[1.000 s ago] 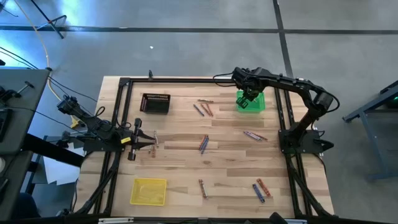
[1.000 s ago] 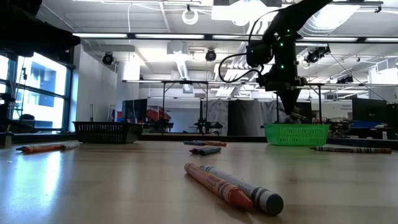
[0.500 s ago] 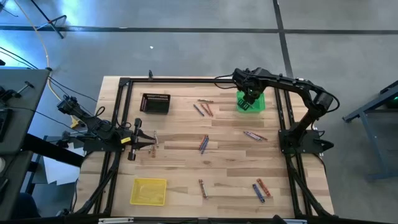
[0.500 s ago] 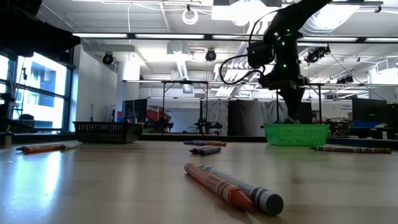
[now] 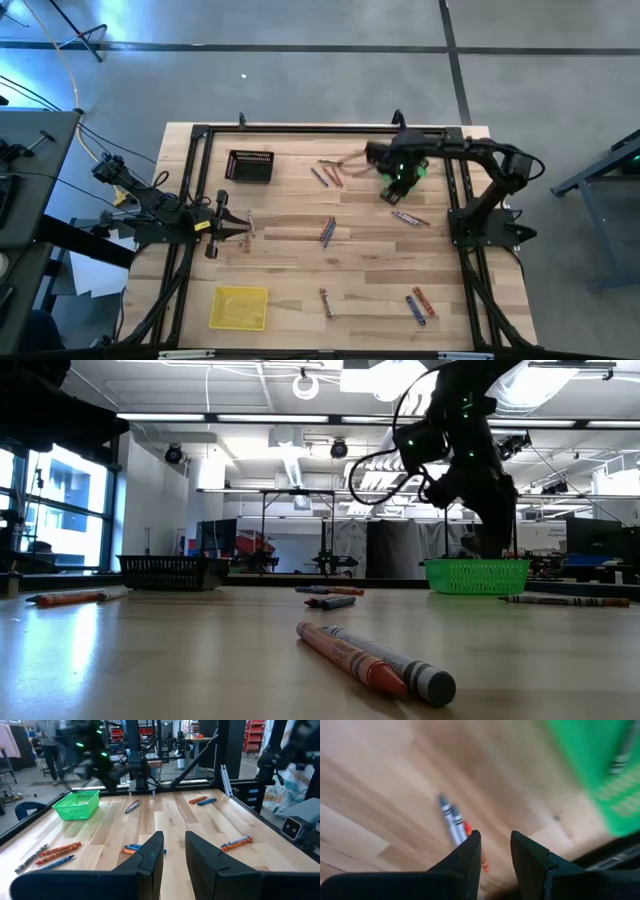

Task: Sort crayons
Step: Put the orange crayon into the black bin

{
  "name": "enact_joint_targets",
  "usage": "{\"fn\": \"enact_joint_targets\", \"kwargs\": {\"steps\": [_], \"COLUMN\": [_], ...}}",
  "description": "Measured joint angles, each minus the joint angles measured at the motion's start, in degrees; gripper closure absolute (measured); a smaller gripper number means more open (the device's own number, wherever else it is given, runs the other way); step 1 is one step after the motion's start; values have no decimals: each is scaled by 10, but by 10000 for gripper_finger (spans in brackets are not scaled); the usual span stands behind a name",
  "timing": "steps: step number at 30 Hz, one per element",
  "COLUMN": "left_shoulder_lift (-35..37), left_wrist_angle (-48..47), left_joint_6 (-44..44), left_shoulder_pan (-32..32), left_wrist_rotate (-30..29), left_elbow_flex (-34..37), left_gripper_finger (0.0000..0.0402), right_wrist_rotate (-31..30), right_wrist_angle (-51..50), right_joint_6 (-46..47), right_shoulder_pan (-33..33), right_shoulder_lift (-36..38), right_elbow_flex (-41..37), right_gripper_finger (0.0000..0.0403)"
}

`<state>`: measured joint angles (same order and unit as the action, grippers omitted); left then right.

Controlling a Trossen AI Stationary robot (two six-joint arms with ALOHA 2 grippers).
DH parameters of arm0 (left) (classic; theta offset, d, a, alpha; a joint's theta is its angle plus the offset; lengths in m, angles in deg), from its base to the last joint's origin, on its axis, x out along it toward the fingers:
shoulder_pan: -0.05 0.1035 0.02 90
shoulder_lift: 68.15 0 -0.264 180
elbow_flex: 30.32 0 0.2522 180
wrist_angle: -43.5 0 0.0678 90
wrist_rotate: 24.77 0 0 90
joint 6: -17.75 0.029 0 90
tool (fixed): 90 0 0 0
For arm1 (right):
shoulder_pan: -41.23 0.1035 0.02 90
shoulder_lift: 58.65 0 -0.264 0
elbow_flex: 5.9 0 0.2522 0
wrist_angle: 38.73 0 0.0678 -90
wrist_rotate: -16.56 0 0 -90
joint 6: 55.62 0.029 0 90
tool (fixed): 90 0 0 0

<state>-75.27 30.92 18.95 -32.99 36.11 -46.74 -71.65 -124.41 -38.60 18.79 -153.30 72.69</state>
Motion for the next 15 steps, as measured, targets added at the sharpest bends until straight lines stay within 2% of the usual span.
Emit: {"fn": "enact_joint_targets", "kwargs": {"steps": [9, 15], "left_shoulder_lift": [0, 0], "left_wrist_angle": [0, -1], "left_joint_6": [-7, -6], "left_shoulder_pan": [0, 0], "left_wrist_rotate": [0, 0], "left_elbow_flex": [0, 0], "left_gripper_finger": [332, 332], "right_wrist_rotate": [3, 0], "right_wrist_angle": [85, 106], "right_joint_6": [58, 70], "right_shoulder_pan": [102, 120], "right_shoulder_lift": [0, -1], "right_elbow_flex": [-130, -151], "right_gripper_finger": [304, 304]}}
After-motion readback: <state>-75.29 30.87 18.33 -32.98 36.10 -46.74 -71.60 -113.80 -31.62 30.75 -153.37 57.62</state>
